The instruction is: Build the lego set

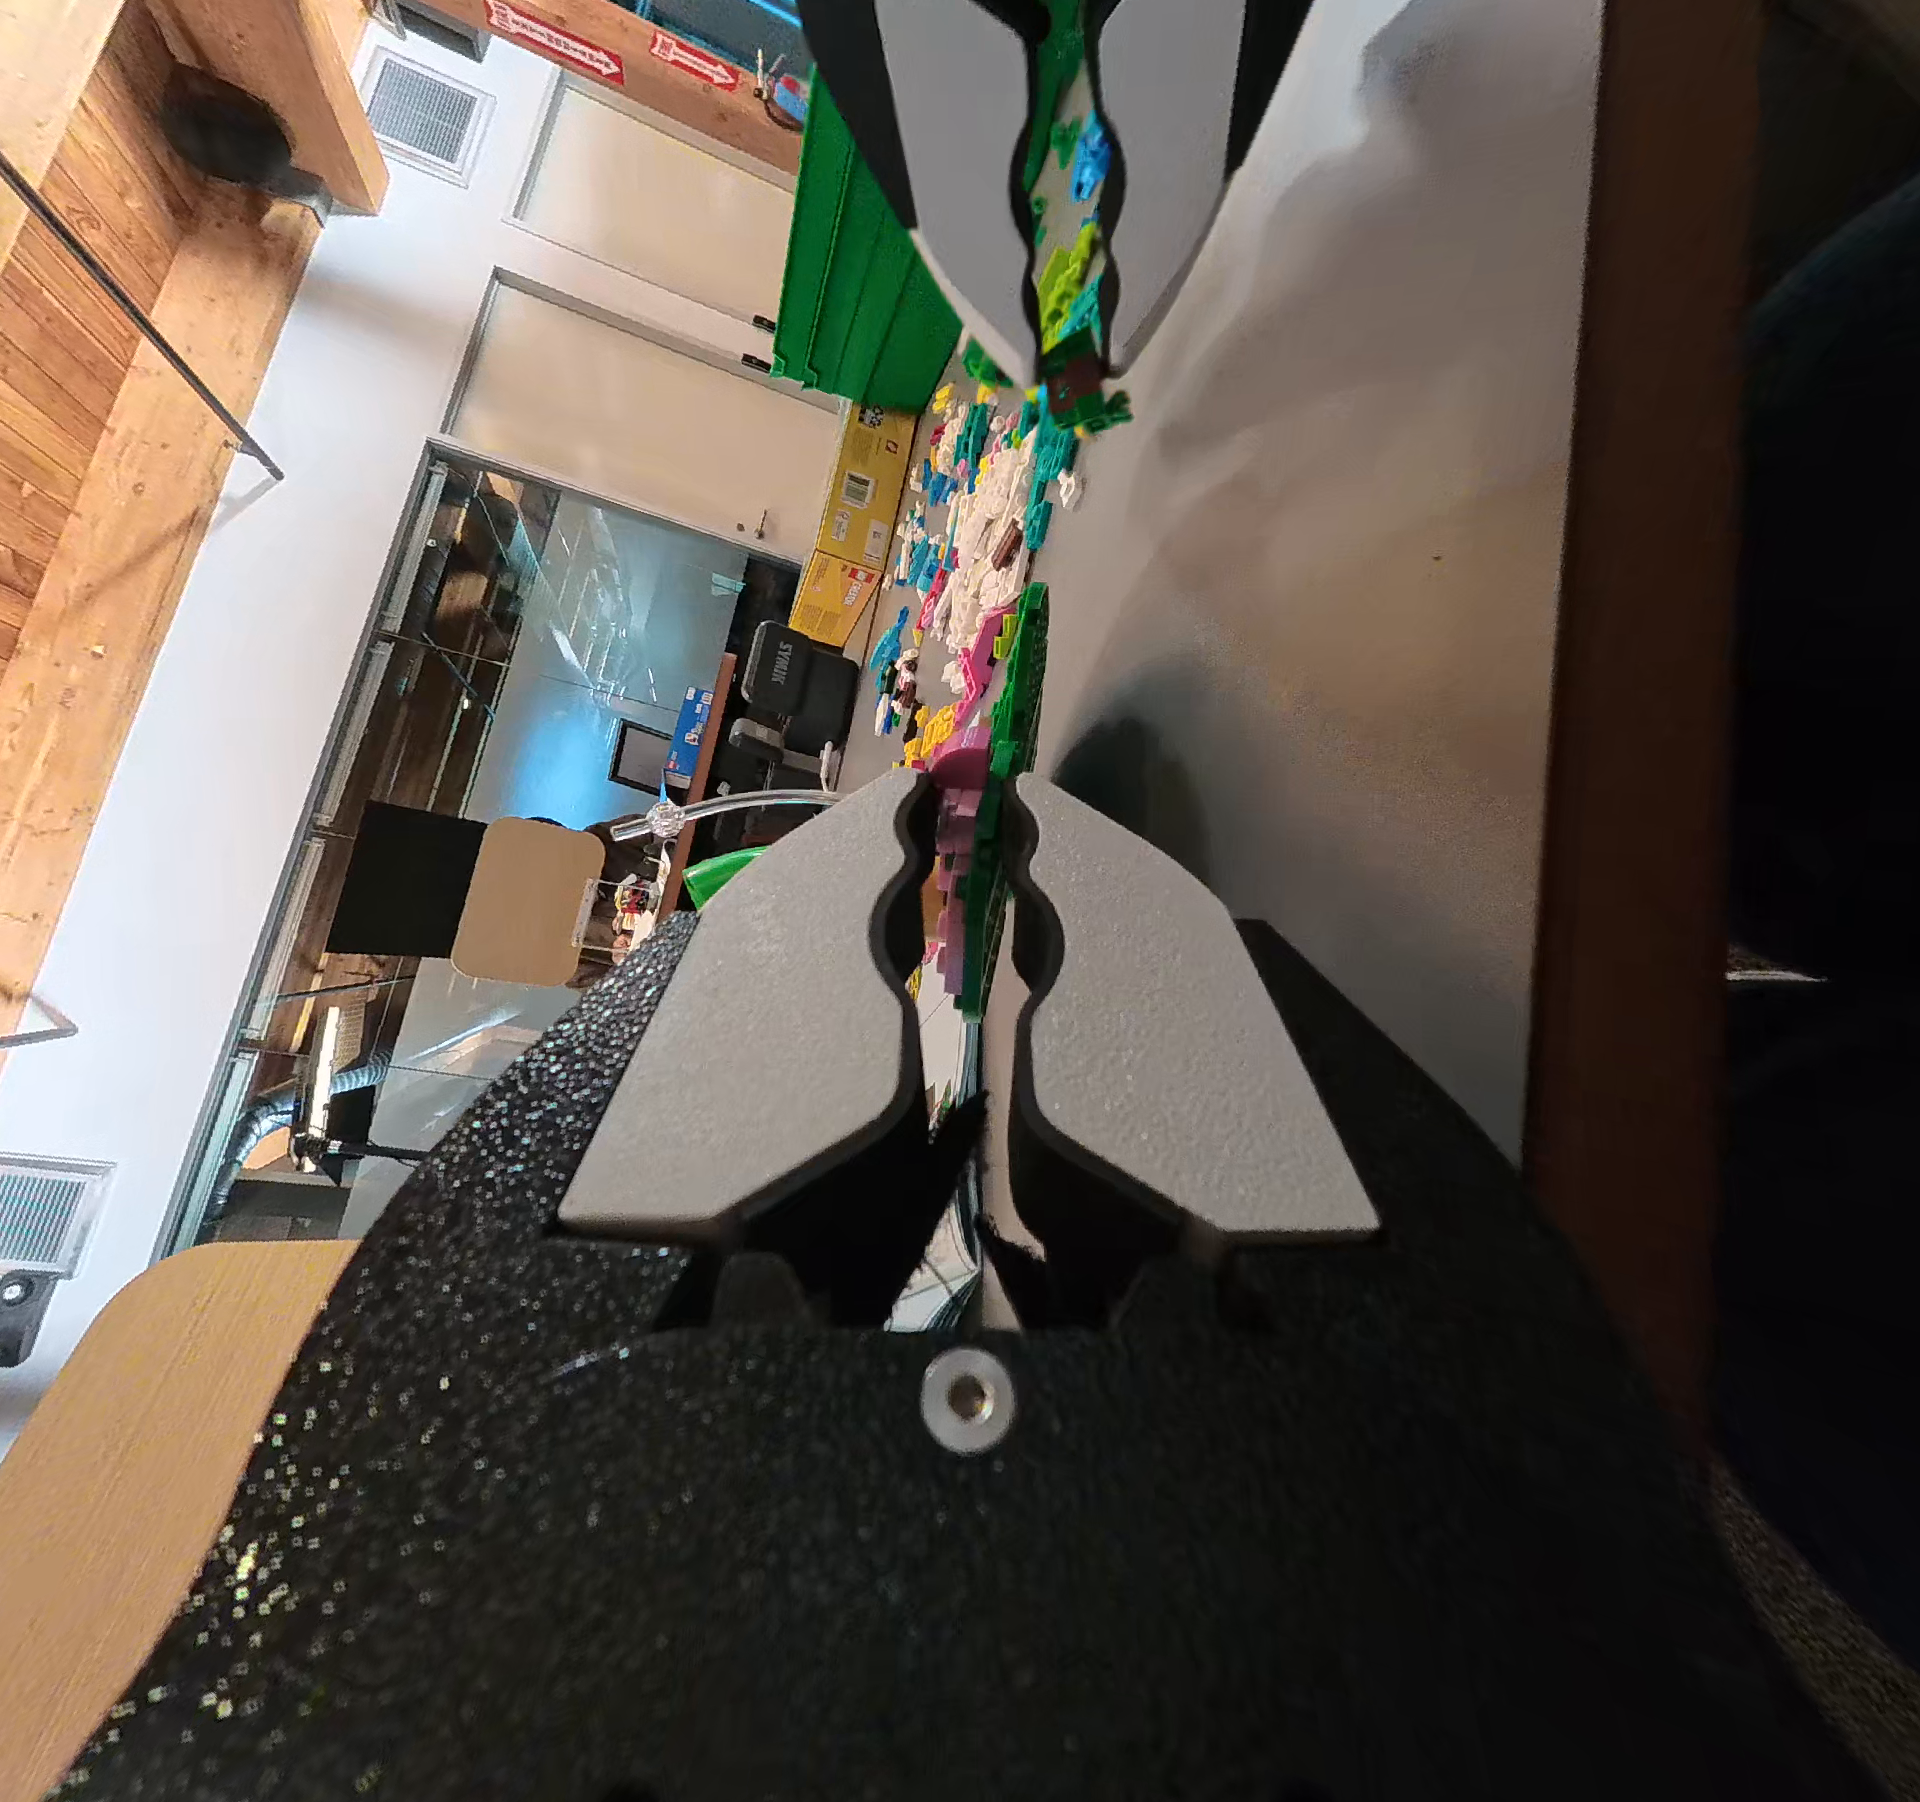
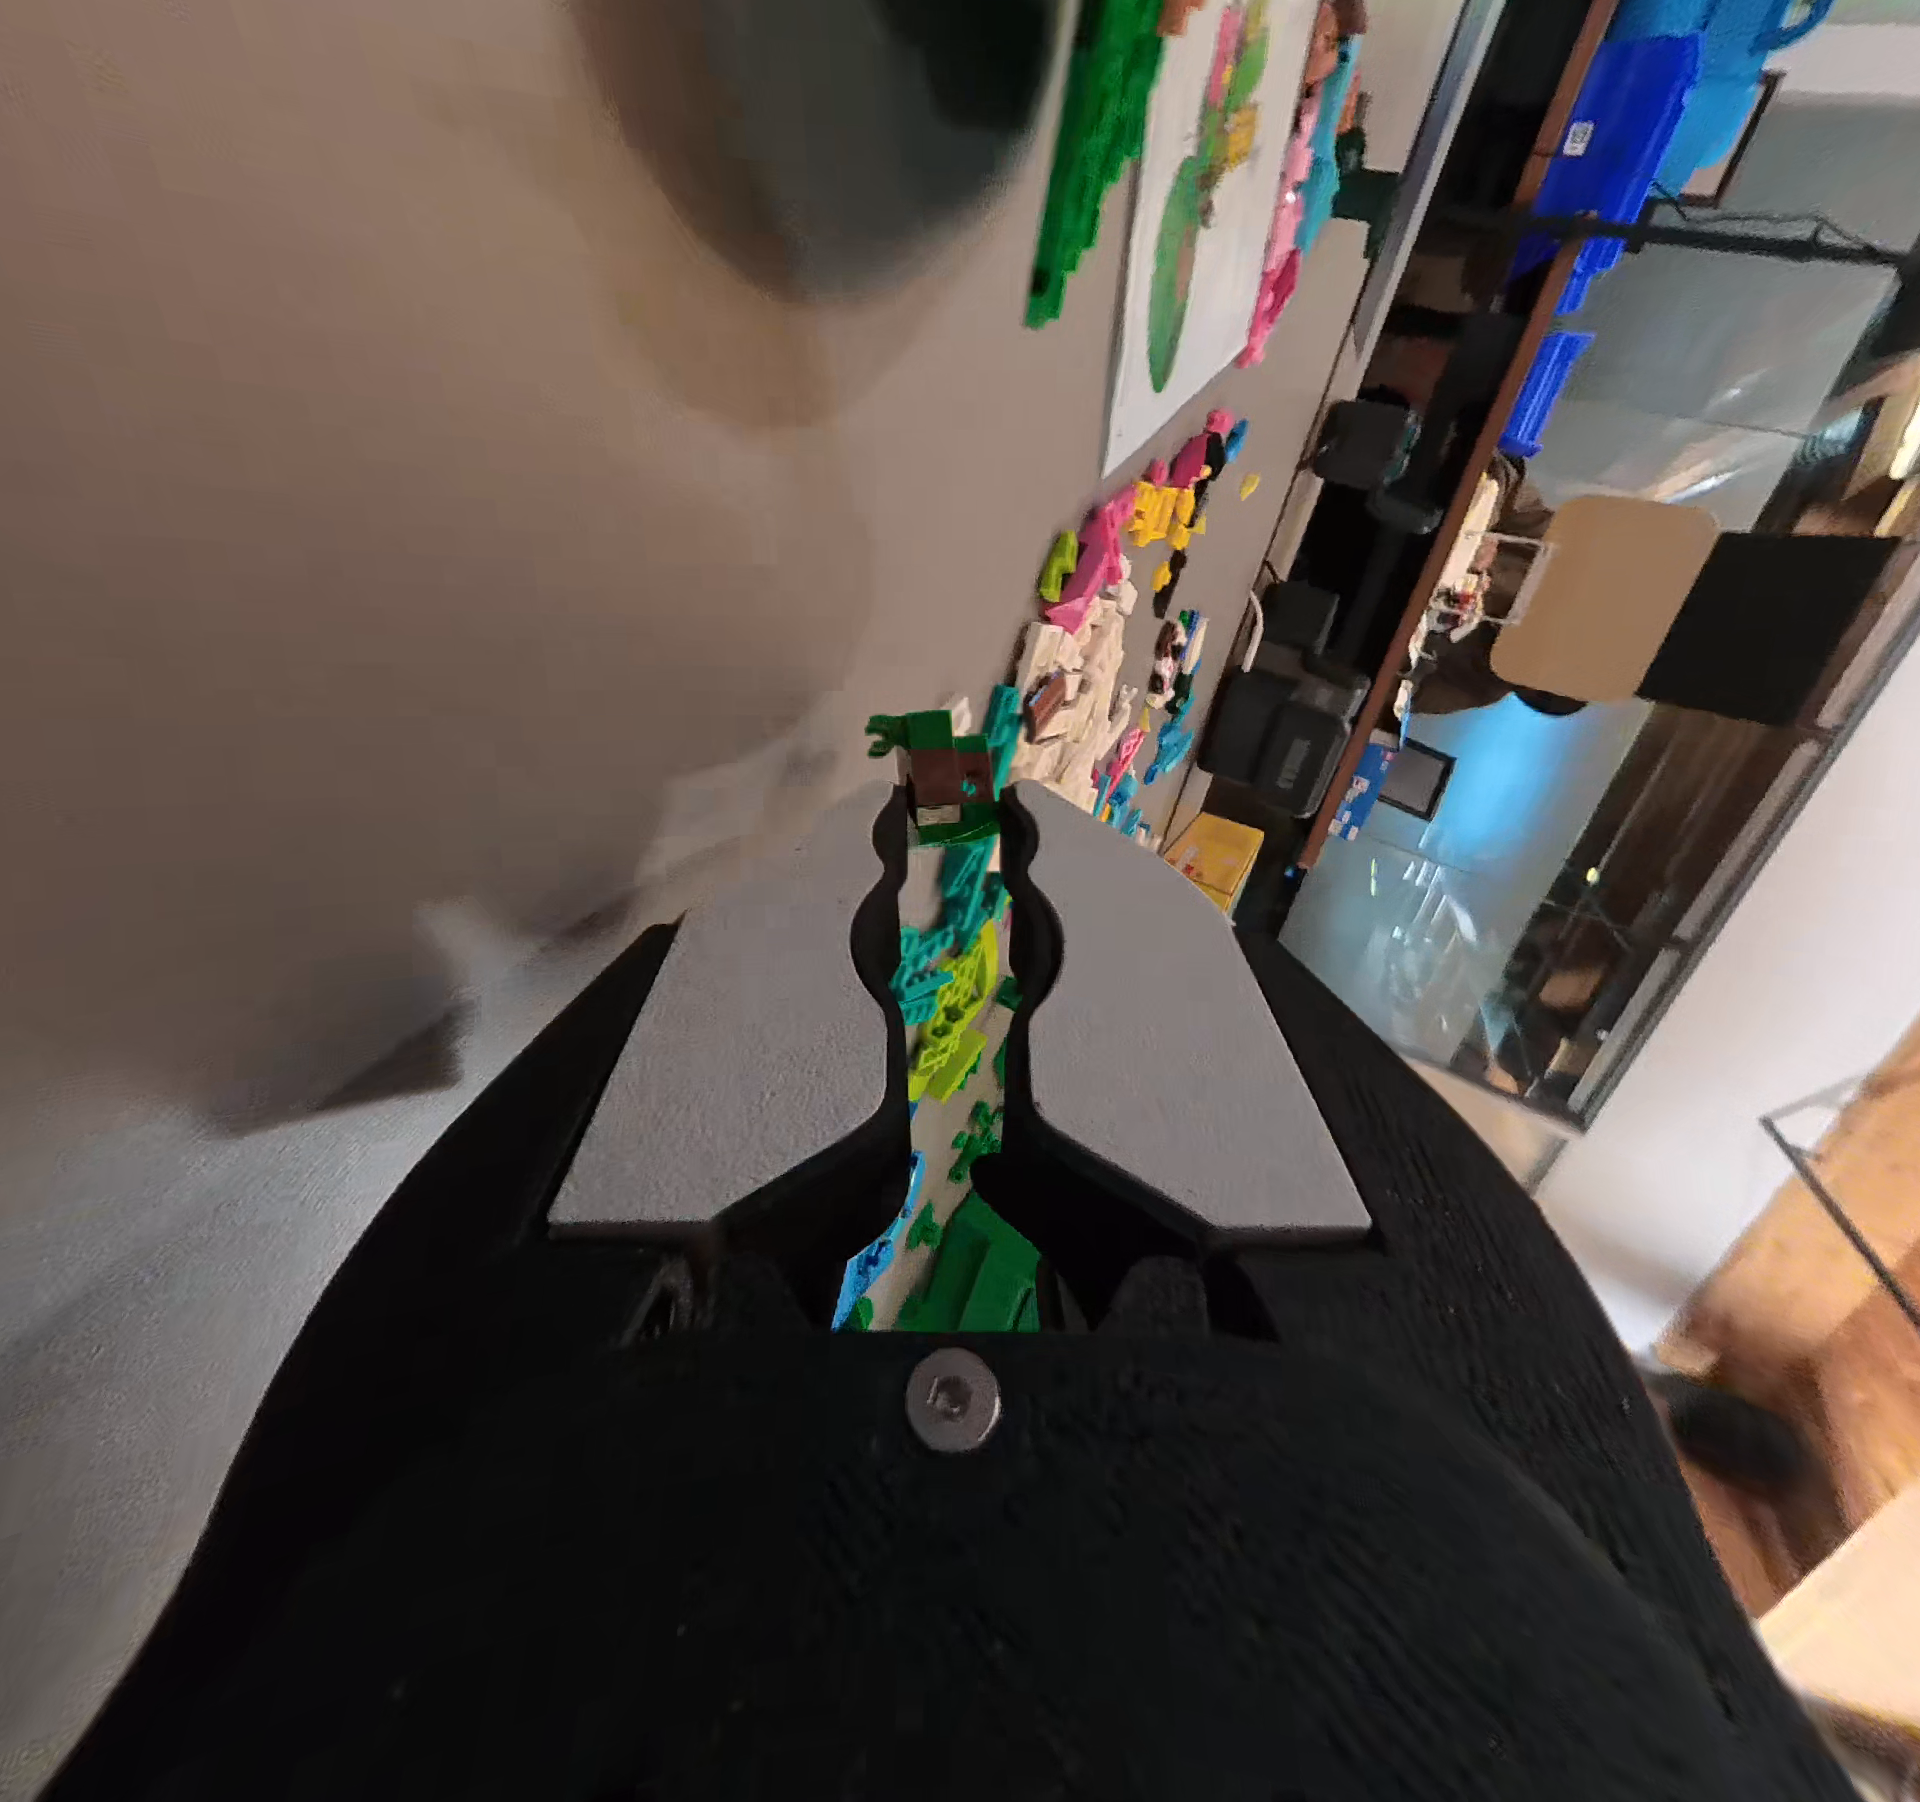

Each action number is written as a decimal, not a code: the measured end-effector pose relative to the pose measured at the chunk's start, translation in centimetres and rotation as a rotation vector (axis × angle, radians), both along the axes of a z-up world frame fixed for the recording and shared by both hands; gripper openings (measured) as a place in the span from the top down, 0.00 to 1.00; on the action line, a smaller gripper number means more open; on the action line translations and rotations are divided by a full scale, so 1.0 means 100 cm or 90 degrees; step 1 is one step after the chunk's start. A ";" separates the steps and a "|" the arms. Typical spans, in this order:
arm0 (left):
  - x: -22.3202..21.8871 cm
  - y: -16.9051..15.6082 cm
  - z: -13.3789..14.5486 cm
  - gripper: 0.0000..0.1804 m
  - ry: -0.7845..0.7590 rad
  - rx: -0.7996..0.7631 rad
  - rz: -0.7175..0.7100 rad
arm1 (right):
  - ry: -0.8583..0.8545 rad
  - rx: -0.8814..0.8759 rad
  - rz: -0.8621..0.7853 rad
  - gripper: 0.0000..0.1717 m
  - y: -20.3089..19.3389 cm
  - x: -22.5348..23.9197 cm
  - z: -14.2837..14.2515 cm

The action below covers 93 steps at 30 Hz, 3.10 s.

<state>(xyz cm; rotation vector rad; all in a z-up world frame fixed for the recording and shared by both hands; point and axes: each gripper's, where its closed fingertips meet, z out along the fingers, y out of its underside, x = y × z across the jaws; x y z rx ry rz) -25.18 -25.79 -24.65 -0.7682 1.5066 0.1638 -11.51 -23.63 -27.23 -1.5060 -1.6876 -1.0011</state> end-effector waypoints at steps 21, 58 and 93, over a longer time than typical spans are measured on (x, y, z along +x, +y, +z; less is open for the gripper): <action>0.000 -0.001 -0.001 0.94 -0.004 -0.008 -0.003 | 0.550 -0.355 -0.155 0.85 -0.011 0.015 0.013; 0.004 -0.004 0.003 0.94 -0.005 0.010 0.021 | 0.258 -0.109 -0.012 0.90 0.009 -0.093 0.033; 0.011 -0.011 -0.006 0.94 0.017 -0.016 -0.020 | -0.002 -0.111 0.076 0.90 -0.005 -0.116 0.027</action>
